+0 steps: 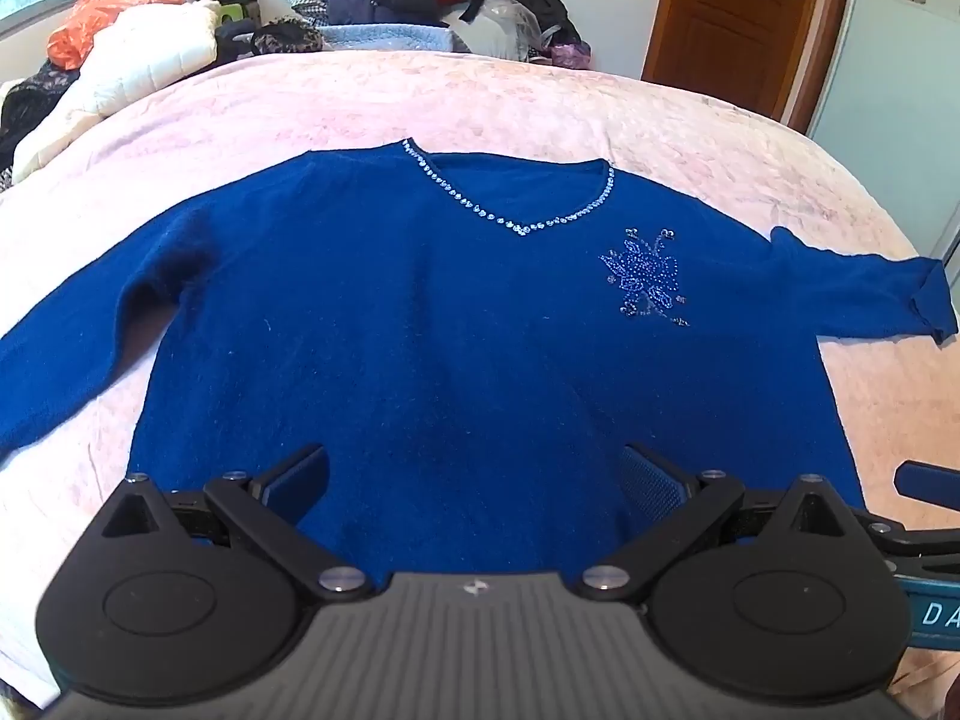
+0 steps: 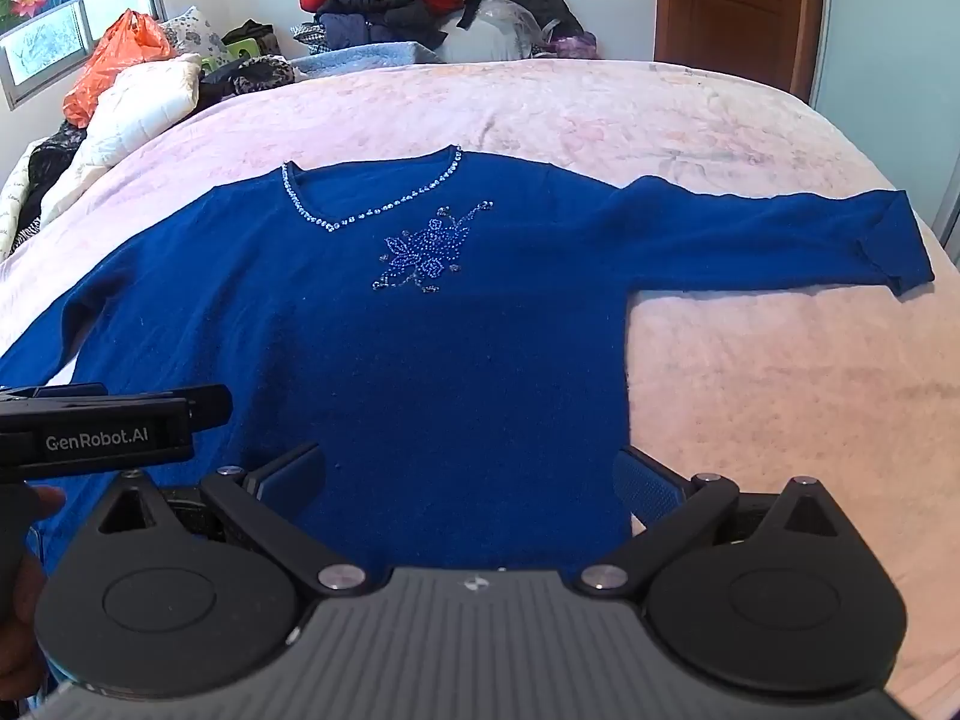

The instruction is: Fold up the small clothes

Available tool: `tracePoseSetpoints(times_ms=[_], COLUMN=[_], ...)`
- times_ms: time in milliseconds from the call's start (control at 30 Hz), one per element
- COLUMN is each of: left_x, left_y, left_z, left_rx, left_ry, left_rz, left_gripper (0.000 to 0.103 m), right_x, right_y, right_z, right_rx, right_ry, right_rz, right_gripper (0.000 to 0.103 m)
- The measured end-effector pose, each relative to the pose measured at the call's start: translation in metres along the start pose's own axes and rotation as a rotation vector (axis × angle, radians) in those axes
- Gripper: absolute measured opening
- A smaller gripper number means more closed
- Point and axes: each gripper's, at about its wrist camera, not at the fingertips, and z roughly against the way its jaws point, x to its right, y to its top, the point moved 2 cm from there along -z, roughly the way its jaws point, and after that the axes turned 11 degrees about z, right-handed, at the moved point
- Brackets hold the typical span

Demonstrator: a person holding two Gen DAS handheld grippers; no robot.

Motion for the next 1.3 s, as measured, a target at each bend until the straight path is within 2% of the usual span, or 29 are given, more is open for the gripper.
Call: tracePoseSetpoints(times_ms=[200, 1300], left_x=[-0.004, 0.003], left_y=[0.000, -0.007], left_z=[-0.003, -0.002], left_rx=[-0.022, -0.030], left_ry=[-0.008, 0.025], left_rz=[0.033, -0.017], left_gripper=[0.103, 0.103], right_x=[0.000, 0.010], right_y=[-0.001, -0.004], right_z=[0.003, -0.001], right_rx=[0.009, -0.001], right_ry=[0.004, -0.005], right_rz=[-0.002, -0.037], right_gripper=[0.103, 0.103])
